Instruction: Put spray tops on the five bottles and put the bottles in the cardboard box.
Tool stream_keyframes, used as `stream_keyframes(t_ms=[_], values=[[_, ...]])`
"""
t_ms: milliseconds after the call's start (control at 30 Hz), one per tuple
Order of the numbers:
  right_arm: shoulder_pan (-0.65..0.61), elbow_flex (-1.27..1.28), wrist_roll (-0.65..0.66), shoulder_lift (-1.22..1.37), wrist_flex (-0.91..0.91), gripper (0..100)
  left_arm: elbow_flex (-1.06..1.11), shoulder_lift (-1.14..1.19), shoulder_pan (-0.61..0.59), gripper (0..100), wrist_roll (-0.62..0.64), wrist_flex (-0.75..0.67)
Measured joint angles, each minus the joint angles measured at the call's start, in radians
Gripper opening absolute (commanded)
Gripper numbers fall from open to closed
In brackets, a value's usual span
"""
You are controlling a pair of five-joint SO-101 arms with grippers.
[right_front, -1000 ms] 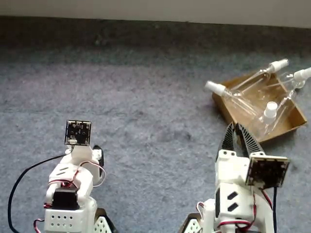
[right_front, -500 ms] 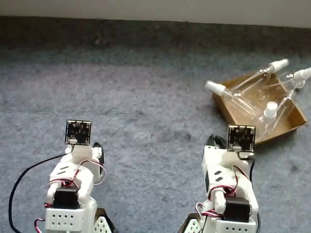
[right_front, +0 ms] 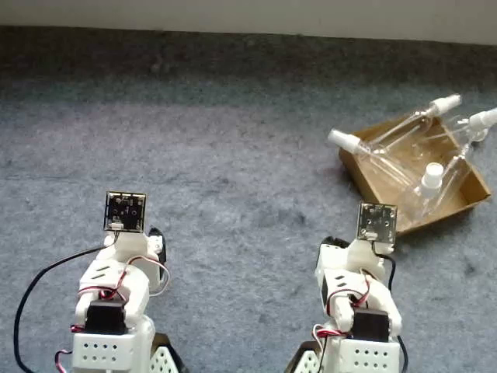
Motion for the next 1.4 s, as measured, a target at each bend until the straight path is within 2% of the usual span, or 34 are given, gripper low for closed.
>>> stream_keyframes(t_ms=[133, 300, 433, 533, 1400], values=[[0.0, 0.0, 0.0, 0.0, 0.0, 0.4, 0.006, 0.002, 0.0, 1, 0.0, 0.002], [0.0, 0.0, -0.003, 0.0, 0.003, 0.4, 0.006, 0.002, 0.0, 1, 0.0, 0.087], [-0.025, 0.0, -0.003, 0.0, 0.104, 0.4, 0.006, 0.002, 0.0, 1, 0.0, 0.213], [-0.055, 0.0, -0.003, 0.0, 0.17, 0.4, 0.006, 0.002, 0.0, 1, 0.0, 0.25], [-0.063, 0.0, -0.003, 0.0, 0.186, 0.4, 0.006, 0.002, 0.0, 1, 0.0, 0.258]])
